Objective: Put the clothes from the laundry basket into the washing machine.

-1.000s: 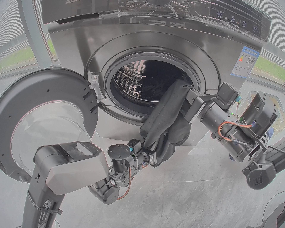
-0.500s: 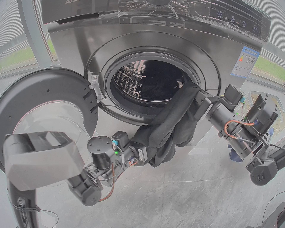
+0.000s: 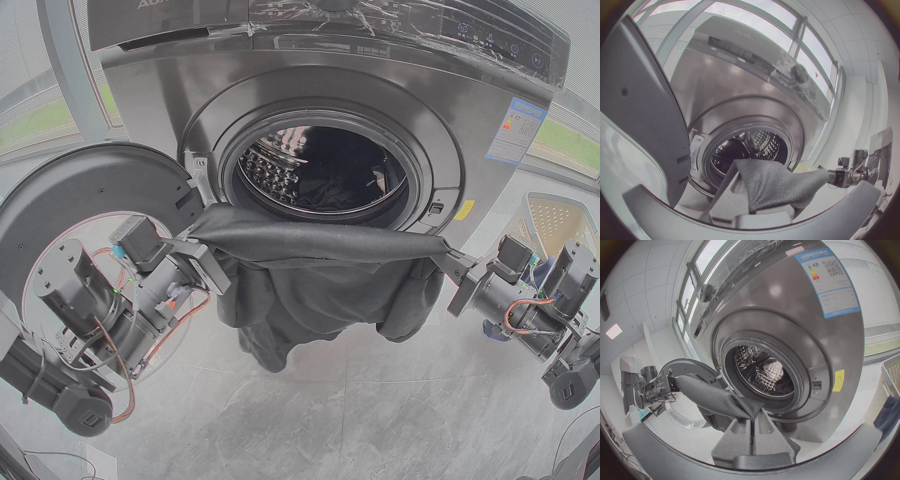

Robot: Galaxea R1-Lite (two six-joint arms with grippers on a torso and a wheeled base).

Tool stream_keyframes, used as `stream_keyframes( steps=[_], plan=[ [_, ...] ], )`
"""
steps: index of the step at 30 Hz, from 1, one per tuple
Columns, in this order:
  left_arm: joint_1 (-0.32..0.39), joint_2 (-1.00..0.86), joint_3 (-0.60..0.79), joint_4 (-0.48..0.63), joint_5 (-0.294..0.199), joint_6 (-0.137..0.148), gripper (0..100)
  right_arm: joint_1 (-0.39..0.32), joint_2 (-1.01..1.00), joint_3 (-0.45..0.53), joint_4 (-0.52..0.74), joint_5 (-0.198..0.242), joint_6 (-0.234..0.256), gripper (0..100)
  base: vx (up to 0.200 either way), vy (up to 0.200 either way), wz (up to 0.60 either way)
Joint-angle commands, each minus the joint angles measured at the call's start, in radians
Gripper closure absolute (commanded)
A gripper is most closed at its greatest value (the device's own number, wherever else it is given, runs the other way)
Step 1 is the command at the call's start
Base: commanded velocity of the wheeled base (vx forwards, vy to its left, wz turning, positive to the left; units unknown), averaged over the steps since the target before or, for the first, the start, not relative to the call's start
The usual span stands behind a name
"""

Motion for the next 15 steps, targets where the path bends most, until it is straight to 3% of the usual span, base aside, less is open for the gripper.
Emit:
stream_keyframes(
  steps=[1,2,7,15],
  plan=[
    [0.009,-0.085,0.016,0.001,-0.001,-0.013,100,-0.008,-0.011,0.004,-0.009,-0.001,0.003,100,0.0,0.0,0.0],
    [0.007,-0.086,0.009,0.001,-0.001,-0.032,100,-0.013,-0.011,0.003,-0.009,-0.009,0.003,100,0.0,0.0,0.0],
    [0.007,-0.066,-0.051,0.016,-0.05,-0.038,100,-0.042,-0.012,-0.001,-0.009,-0.013,-0.002,100,0.0,0.0,0.0],
    [0.017,-0.057,-0.021,0.001,-0.041,-0.046,100,-0.03,-0.02,-0.004,-0.01,-0.065,-0.005,100,0.0,0.0,0.0]
  ],
)
